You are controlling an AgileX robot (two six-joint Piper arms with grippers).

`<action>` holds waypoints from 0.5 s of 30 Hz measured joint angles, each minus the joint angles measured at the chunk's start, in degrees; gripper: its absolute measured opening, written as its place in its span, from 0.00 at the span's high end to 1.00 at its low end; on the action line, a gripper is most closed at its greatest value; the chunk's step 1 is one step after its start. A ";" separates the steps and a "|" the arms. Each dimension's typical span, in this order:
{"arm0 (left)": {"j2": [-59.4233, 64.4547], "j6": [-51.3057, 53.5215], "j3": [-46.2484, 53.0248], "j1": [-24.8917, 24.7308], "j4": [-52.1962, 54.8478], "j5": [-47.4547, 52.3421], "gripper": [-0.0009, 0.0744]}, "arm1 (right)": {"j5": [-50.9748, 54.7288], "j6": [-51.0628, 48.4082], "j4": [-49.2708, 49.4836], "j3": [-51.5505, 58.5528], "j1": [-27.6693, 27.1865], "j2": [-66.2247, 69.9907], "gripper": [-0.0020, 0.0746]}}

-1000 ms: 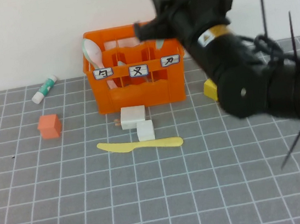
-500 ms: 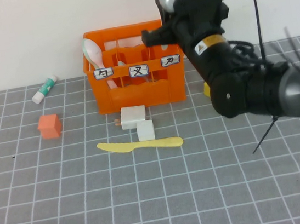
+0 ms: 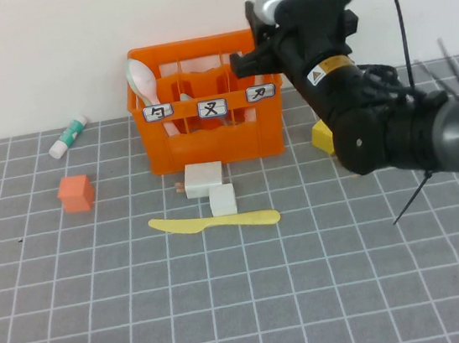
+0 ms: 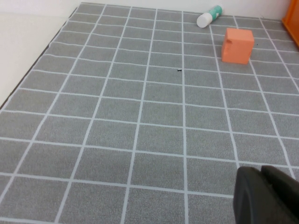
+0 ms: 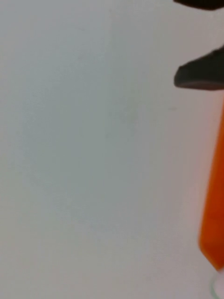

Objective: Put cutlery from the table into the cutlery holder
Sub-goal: Place the knife on the box, then pick up the knife

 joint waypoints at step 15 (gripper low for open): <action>0.00 -0.11 0.00 0.00 0.00 0.00 0.99 | 56.86 -2.52 -17.34 -5.04 1.35 -13.36 0.64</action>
